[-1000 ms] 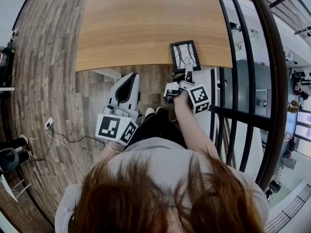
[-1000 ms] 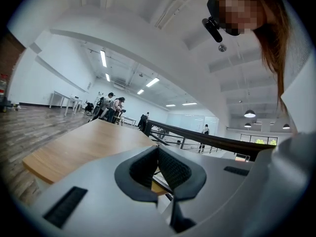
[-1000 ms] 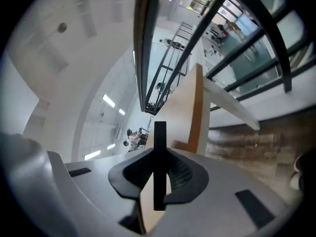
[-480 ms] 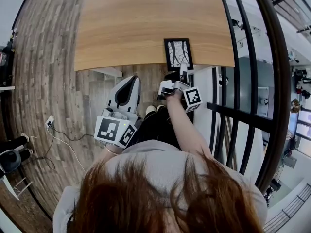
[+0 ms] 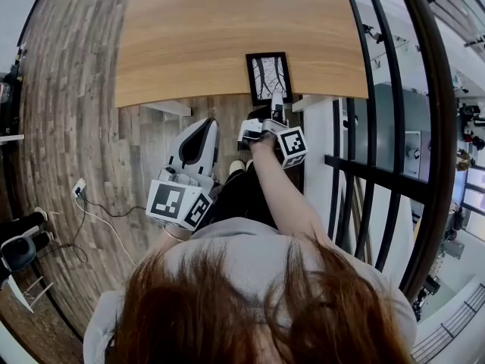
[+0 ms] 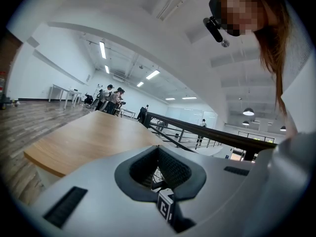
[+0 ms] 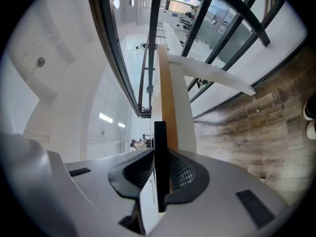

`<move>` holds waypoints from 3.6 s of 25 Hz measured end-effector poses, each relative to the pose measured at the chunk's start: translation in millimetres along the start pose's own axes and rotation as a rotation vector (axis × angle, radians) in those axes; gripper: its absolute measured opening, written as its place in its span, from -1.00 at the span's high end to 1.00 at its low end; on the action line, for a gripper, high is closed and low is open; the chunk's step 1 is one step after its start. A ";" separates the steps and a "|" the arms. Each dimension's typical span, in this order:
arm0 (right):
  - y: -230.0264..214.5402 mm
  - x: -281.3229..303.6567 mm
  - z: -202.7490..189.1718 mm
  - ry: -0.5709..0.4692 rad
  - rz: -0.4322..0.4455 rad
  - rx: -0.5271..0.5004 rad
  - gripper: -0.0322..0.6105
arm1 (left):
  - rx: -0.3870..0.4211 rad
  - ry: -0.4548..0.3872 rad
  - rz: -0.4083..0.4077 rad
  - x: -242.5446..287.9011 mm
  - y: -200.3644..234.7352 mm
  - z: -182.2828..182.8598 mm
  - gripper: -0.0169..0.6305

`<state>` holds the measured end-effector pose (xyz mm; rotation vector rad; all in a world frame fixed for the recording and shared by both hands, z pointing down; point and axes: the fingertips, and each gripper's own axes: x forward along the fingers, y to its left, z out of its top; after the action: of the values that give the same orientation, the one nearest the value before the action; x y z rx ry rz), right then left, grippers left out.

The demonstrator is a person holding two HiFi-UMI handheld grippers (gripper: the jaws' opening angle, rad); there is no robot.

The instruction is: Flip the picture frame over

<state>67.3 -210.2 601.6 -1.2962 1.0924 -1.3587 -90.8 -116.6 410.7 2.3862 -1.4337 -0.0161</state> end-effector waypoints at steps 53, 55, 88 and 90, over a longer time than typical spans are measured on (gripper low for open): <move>26.3 -8.4 -12.7 0.370 -0.062 -0.458 0.28 | 0.022 -0.001 0.018 26.2 1.2 3.7 0.93; 27.3 -1.9 -21.6 0.367 -0.071 -0.412 0.28 | 0.010 -0.004 0.040 26.1 7.7 4.6 0.93; 323.4 -109.6 -34.0 0.171 0.638 -1.428 0.85 | 0.172 -0.284 -0.150 31.7 -84.9 116.9 0.93; 331.6 -112.8 -34.6 0.156 0.647 -1.455 0.85 | 0.196 -0.302 -0.161 30.4 -90.3 124.1 0.93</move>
<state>48.9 -155.4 254.4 -1.4811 2.5187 0.0086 -22.6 -141.0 272.0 2.7496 -1.4207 -0.3018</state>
